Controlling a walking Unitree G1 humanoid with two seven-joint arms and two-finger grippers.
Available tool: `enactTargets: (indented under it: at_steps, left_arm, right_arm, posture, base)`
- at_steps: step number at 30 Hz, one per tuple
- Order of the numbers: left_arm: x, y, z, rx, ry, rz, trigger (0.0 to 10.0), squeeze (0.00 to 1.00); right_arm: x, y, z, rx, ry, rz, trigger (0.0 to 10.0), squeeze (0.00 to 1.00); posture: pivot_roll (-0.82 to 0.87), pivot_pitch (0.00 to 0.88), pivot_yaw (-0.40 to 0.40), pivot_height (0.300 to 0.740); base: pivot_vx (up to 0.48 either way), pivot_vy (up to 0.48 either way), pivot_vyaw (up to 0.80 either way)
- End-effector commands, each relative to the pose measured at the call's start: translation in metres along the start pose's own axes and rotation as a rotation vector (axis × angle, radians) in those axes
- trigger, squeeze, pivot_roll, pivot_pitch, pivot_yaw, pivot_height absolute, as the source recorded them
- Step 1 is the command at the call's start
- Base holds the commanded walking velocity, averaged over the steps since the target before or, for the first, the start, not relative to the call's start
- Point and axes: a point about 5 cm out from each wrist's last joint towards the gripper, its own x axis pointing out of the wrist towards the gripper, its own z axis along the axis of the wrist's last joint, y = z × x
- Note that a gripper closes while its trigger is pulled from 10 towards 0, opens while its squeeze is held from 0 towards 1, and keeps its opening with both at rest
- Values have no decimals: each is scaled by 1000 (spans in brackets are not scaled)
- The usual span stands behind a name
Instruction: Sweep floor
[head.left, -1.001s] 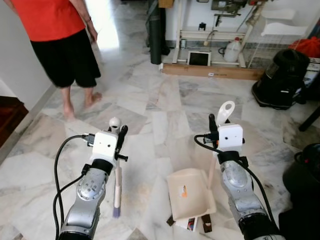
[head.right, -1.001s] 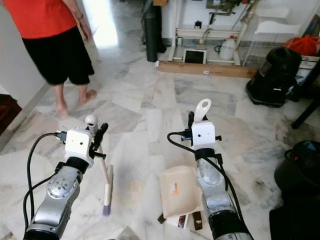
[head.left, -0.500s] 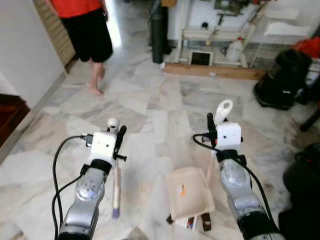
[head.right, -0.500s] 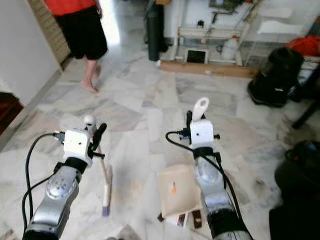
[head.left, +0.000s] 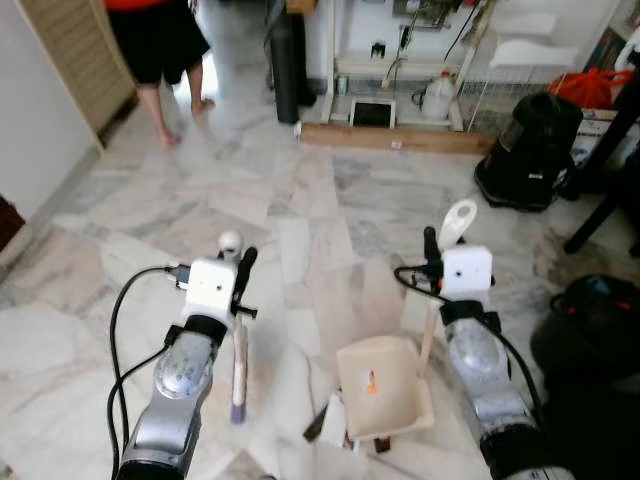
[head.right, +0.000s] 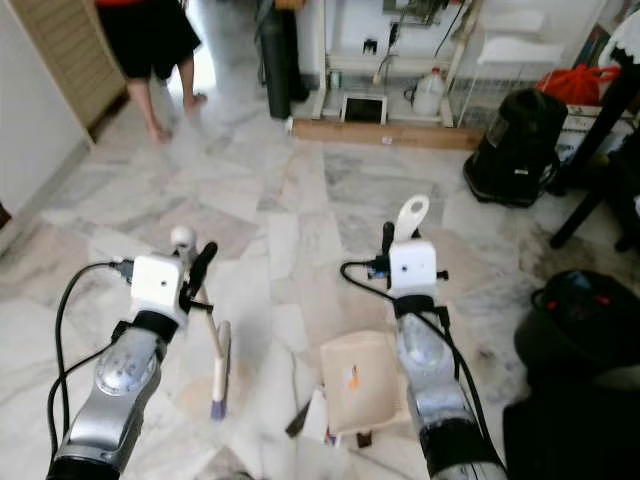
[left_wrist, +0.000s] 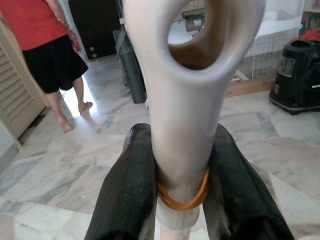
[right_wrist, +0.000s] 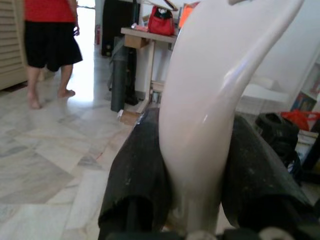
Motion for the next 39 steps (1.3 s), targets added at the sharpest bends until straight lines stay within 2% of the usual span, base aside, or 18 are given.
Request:
enactTargets:
  at_steps: [1,15,22,34,39]
  left_arm:
    - [2,2,8,18,-40,6,10000,0]
    - [0,4,7,14,-31,9,10000,0]
    - [0,3,7,11,-29,4,10000,0]
    - [-1,3,7,12,-30,1,10000,0]
    - [-1,3,7,10,-32,2,10000,0]
  right_arm:
    - [2,-1,6,9,-32,-8,10000,0]
    - [1,-1,6,14,-29,-10,10000,0]
    - [1,-2,4,10,-16,-15,10000,0]
    - [1,2,6,15,-33,-6,10000,0]
    - [1,1,6,18,-32,-6,10000,0]
  posture:
    - [46,132,32,740]
    - [49,131,31,740]
    - [50,118,32,740]
    - [56,108,31,740]
    - [56,110,30,740]
  base:
    - [0,0,0]
    - [0,0,0]
    - [290,0,-493]
    - [340,0,0]
    - [0,0,0]
